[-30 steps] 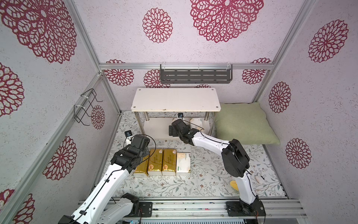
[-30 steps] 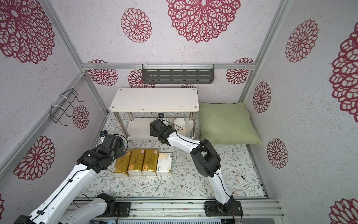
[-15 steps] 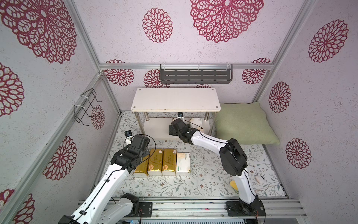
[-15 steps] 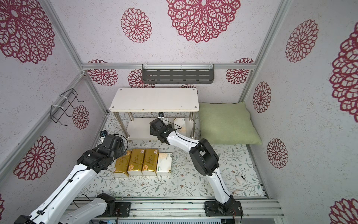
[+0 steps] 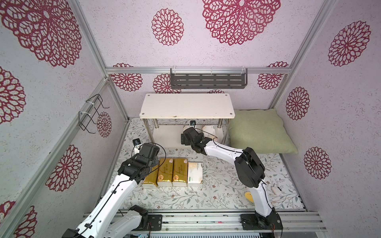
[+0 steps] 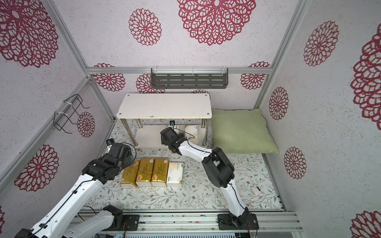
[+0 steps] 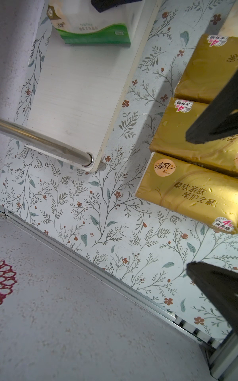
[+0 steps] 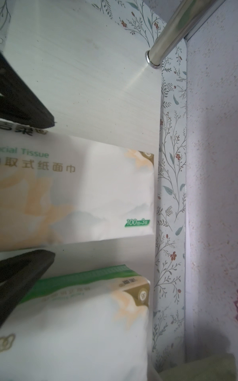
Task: Place the tissue boxes on the shelf by color
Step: Place a box of tissues on the shelf.
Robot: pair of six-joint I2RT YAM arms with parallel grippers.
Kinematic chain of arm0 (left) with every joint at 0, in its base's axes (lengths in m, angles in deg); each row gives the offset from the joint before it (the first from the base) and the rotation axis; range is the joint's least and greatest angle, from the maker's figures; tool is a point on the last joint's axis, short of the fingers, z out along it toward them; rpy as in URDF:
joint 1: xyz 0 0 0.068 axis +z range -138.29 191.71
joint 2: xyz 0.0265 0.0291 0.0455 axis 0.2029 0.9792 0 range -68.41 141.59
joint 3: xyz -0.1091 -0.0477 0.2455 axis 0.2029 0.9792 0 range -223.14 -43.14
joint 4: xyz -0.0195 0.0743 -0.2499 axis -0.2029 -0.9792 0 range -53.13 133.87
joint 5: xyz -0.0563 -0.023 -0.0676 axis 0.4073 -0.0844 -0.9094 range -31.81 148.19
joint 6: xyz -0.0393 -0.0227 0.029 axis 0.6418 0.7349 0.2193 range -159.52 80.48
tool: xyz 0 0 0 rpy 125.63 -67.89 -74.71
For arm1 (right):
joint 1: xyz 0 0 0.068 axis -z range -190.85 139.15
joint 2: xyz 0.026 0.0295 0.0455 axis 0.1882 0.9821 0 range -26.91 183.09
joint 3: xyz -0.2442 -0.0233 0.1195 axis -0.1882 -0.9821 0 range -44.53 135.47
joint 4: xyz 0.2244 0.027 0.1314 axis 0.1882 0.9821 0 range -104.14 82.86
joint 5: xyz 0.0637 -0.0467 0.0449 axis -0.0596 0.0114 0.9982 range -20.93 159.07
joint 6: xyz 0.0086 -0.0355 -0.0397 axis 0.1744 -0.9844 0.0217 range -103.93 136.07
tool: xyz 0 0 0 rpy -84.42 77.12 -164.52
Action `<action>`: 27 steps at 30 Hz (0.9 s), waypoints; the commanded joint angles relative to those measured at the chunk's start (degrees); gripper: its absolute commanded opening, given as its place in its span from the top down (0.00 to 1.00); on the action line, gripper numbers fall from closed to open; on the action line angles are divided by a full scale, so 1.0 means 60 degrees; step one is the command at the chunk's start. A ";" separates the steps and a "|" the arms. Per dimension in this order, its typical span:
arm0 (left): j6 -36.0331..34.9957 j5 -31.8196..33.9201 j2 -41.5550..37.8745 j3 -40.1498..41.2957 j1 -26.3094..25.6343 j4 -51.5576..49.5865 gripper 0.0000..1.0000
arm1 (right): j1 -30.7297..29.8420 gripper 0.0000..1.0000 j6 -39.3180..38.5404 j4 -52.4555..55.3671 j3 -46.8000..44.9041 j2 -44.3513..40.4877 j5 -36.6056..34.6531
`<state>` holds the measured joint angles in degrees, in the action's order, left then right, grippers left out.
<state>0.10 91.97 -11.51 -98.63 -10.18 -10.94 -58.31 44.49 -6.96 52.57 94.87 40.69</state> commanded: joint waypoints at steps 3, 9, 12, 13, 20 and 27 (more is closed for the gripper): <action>-0.0051 0.0133 -0.0065 -0.0021 -0.0088 -0.0046 0.03 | -0.0014 0.01 -0.0204 -0.0134 0.0011 -0.0617 -0.0225; -0.0055 0.0192 -0.0157 -0.0034 -0.0093 -0.0141 0.03 | -0.0014 0.01 0.0023 -0.0248 -0.0094 -0.0354 0.0035; -0.0050 0.0203 -0.0202 -0.0018 -0.0088 -0.0200 0.03 | -0.0014 0.01 0.0051 -0.0243 -0.0021 -0.0196 0.0183; -0.0050 0.0206 -0.0212 -0.0009 -0.0098 -0.0204 0.03 | -0.0014 0.01 0.0043 -0.0247 0.0009 -0.0145 0.0238; -0.0040 0.0227 -0.0232 0.0004 -0.0088 -0.0204 0.03 | 0.0000 0.01 0.0163 -0.0144 0.0082 0.0157 0.0274; -0.0030 0.0230 -0.0239 0.0014 -0.0088 -0.0204 0.03 | 0.0023 0.05 0.0158 -0.0205 0.0203 0.0394 0.0342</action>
<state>0.10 92.36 -12.21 -98.63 -10.18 -11.36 -58.31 44.65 -7.55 52.40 96.33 42.31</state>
